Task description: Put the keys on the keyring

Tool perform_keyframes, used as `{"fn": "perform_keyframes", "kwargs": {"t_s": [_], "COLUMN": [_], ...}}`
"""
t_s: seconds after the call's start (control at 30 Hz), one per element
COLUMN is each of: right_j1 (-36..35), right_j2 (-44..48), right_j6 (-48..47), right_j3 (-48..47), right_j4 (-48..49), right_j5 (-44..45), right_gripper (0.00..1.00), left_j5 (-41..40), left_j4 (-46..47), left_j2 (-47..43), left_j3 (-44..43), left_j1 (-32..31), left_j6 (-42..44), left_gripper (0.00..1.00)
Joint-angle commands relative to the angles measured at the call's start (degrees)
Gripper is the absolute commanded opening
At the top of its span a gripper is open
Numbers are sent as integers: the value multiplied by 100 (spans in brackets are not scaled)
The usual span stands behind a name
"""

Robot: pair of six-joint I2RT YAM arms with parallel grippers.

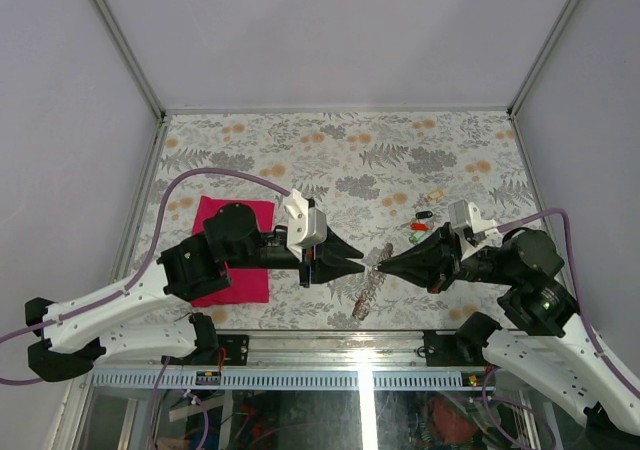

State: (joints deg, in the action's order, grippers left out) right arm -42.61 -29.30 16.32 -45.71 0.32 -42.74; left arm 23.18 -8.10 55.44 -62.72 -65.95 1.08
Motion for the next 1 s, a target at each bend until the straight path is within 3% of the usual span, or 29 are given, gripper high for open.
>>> {"fn": "perform_keyframes", "kwargs": {"t_s": [0.0, 0.5, 0.97], "right_j1": [-8, -8, -10], "right_j2": [-40, 5, 31], "right_j6": [55, 92, 86], "right_j3": [-306, -243, -179], "right_j4": [525, 604, 623], "right_j5": [56, 282, 319], "right_gripper": [0, 0, 0], "left_j5": [143, 193, 361], "left_j4": [632, 1210, 1248], "left_j2": [-67, -57, 120], "left_j3": [134, 515, 458], "left_j1": [-7, -12, -11], "left_j6": [-173, -632, -698], "left_gripper": [26, 30, 15]}}
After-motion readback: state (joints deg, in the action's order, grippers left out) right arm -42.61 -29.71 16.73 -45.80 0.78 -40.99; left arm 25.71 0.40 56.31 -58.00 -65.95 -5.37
